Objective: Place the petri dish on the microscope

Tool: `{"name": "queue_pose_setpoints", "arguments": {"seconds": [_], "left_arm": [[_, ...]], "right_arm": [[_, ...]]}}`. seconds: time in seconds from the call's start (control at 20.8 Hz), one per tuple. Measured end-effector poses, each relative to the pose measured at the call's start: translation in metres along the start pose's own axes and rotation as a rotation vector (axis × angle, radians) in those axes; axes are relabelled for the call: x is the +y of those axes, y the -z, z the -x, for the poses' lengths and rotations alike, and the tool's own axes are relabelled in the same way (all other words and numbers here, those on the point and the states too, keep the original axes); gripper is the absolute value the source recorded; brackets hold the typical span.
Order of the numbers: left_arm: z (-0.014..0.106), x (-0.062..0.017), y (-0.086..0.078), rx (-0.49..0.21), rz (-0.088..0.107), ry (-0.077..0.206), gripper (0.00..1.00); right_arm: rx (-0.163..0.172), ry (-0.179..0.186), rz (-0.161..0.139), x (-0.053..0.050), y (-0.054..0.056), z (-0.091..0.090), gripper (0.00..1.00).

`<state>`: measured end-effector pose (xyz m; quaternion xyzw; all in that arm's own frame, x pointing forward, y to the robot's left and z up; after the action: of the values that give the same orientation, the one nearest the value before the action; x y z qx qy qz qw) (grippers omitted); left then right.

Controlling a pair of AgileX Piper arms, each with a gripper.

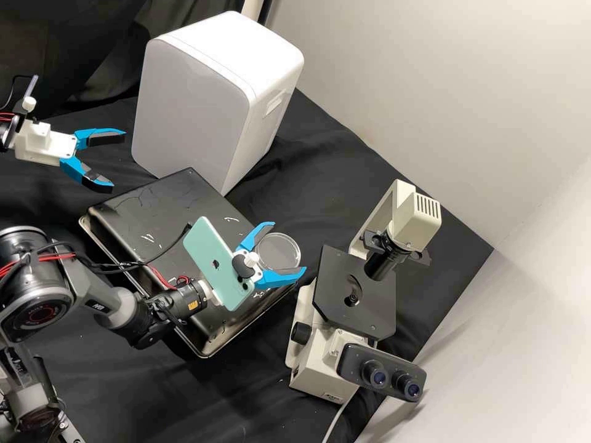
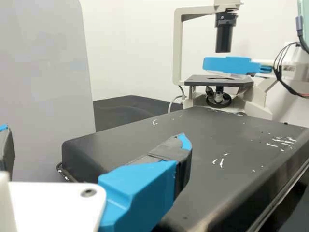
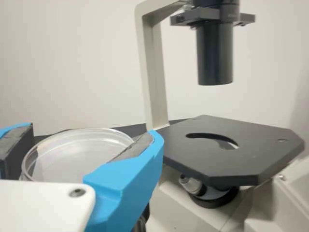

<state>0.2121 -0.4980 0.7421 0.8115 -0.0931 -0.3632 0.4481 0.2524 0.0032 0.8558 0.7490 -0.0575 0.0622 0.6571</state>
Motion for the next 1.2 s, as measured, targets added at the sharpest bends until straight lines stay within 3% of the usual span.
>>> {"name": "queue_pose_setpoints", "arguments": {"seconds": [0.1, 0.34, 0.58, 1.06, 1.2], "left_arm": [[0.0, 0.0, 0.0, 0.0, 0.0, 0.0, 1.0], [0.0, 0.0, 0.0, 0.0, 0.0, 0.0, 1.0], [0.0, 0.0, 0.0, 0.0, 0.0, 0.0, 1.0], [-0.001, -0.0021, 0.0, 0.0, 0.005, 0.008, 1.0], [-0.001, -0.0021, 0.0, 0.0, 0.005, 0.008, 1.0]], "right_arm": [[-0.004, -0.005, -0.012, 0.002, -0.002, 0.0, 0.0], [-0.009, -0.018, -0.007, 0.007, -0.004, -0.001, 0.0], [-0.017, -0.032, -0.005, 0.01, -0.009, -0.015, 0.0], [-0.131, -0.049, -0.015, 0.018, -0.034, -0.053, 0.0], [-0.14, -0.067, 0.004, 0.022, -0.04, -0.062, 0.0]]}}
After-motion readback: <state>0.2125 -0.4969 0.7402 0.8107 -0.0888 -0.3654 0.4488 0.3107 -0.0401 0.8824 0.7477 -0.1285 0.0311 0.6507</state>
